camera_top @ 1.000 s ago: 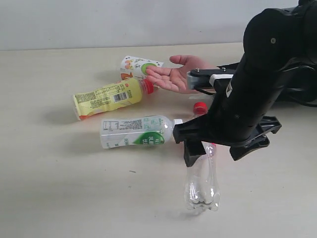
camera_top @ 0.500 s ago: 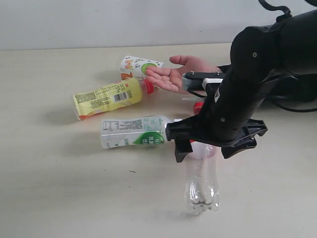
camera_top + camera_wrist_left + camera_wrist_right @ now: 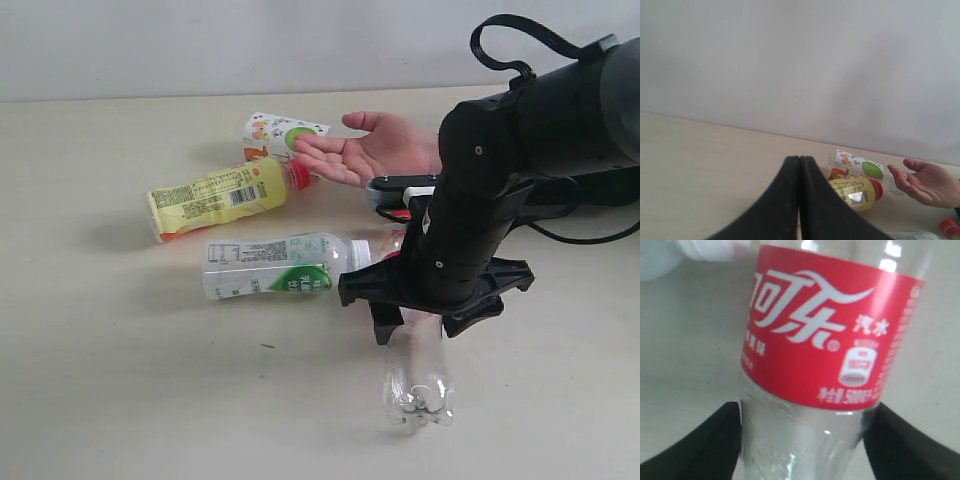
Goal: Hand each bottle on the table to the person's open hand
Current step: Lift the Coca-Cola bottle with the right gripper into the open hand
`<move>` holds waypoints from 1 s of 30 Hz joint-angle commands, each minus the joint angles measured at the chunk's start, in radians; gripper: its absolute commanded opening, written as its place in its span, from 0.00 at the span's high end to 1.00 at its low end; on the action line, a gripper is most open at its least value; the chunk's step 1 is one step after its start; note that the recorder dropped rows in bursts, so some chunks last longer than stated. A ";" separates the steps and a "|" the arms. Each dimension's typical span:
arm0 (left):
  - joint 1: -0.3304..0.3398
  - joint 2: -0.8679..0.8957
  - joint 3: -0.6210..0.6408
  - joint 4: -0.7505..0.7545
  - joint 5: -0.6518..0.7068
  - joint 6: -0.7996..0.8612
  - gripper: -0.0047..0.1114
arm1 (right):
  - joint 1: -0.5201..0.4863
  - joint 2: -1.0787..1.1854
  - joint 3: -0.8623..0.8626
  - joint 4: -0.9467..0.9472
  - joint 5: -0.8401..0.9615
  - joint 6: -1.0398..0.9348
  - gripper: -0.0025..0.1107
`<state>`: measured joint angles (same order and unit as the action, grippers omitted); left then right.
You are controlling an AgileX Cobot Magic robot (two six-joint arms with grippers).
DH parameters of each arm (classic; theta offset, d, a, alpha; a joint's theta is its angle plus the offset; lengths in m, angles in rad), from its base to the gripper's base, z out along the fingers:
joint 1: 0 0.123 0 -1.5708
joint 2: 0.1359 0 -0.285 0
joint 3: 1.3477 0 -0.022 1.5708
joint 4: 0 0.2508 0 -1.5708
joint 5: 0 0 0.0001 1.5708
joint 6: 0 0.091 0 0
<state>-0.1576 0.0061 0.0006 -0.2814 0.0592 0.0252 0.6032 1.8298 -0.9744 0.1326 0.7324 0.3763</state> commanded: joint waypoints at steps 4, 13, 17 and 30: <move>-0.007 -0.006 -0.001 0.006 -0.002 0.000 0.96 | 0.002 0.009 0.001 -0.013 -0.006 0.105 0.74; -0.007 -0.006 -0.001 0.006 -0.002 0.000 0.96 | 0.002 -0.005 0.001 -0.018 0.012 0.149 0.98; -0.007 -0.006 -0.001 0.006 -0.002 0.000 0.96 | 0.002 -0.089 -0.011 -0.038 0.065 0.140 0.98; -0.007 -0.006 -0.001 0.006 -0.002 0.000 0.96 | 0.002 -0.042 -0.565 -0.157 0.301 -0.016 0.98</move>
<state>-0.1576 0.0061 0.0006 -0.2814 0.0592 0.0252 0.6032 1.7063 -1.4073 0.0232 0.9703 0.3733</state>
